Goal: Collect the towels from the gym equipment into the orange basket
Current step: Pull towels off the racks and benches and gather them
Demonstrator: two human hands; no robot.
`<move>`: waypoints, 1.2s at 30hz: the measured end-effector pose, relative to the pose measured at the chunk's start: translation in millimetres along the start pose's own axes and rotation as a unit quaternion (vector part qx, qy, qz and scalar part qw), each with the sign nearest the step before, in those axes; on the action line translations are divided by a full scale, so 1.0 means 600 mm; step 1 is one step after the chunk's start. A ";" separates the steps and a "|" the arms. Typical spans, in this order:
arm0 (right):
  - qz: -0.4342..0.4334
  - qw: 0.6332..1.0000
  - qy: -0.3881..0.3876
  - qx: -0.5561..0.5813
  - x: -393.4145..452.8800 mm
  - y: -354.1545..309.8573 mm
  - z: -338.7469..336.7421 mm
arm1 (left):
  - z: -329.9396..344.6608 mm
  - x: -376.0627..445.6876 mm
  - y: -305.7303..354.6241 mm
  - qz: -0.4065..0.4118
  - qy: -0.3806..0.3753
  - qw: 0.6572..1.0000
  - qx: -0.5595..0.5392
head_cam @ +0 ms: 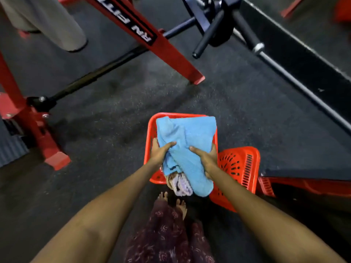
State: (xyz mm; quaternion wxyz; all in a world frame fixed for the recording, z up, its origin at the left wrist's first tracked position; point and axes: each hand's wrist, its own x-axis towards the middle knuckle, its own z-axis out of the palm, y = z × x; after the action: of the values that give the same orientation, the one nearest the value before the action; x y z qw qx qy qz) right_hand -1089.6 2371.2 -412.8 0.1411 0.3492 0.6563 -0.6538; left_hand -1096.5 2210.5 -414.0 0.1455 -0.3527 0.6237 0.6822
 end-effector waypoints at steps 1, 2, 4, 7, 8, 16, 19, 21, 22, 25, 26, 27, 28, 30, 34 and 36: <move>-0.001 1.000 -0.002 -0.003 0.025 0.015 0.002 | 0.006 0.021 -0.015 -0.003 0.005 1.000 0.004; 0.000 1.000 -0.004 -0.003 0.053 0.032 0.004 | 0.013 0.043 -0.030 -0.007 0.009 1.000 0.004; 0.009 1.000 0.003 -0.003 0.084 0.048 0.009 | 0.019 0.077 -0.053 -0.010 0.009 1.000 -0.003; 0.013 1.000 0.000 -0.002 0.147 0.087 0.018 | 0.028 0.137 -0.091 0.001 0.004 1.000 0.001; 0.018 1.000 -0.003 -0.001 0.168 0.101 0.021 | 0.029 0.157 -0.103 -0.001 0.002 1.000 0.000; 0.078 0.986 -0.108 -0.105 0.254 0.148 0.030 | 0.052 0.239 -0.151 -0.040 0.002 0.995 0.086; 0.104 0.978 -0.089 -0.155 0.253 0.148 0.028 | 0.049 0.232 -0.165 -0.074 -0.017 0.988 0.133; 0.116 0.976 -0.085 -0.164 0.242 0.135 0.027 | 0.040 0.228 -0.163 -0.091 -0.023 0.985 0.148; 0.115 0.975 -0.084 -0.168 0.235 0.126 0.027 | 0.036 0.229 -0.161 -0.097 -0.023 0.984 0.149; 0.109 0.974 -0.085 -0.179 0.216 0.099 0.025 | 0.030 0.225 -0.141 -0.095 -0.022 0.985 0.143; 0.105 0.974 -0.086 -0.181 0.207 0.088 0.025 | 0.028 0.223 -0.134 -0.091 -0.025 0.986 0.136; 0.102 0.973 -0.088 -0.187 0.197 0.074 0.026 | 0.027 0.216 -0.120 -0.088 -0.035 0.986 0.134; 0.096 0.973 -0.092 -0.188 0.188 0.059 0.027 | 0.027 0.210 -0.107 -0.082 -0.040 0.987 0.132; 0.070 0.974 -0.098 -0.189 0.167 0.024 0.031 | 0.028 0.196 -0.072 -0.060 -0.043 0.989 0.131; 0.033 0.975 -0.095 -0.197 0.133 -0.058 0.053 | 0.034 0.163 0.026 0.006 -0.047 0.992 0.119; 0.004 0.976 -0.094 -0.197 0.110 -0.113 0.070 | 0.026 0.141 0.089 0.048 -0.046 0.991 0.116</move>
State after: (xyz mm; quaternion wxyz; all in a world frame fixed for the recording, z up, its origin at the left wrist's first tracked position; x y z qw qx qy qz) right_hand -1191.8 2355.6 -407.9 0.2708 0.2538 0.7547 -0.5411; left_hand -1195.0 2195.6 -430.7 0.1815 -0.2715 0.7070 0.6273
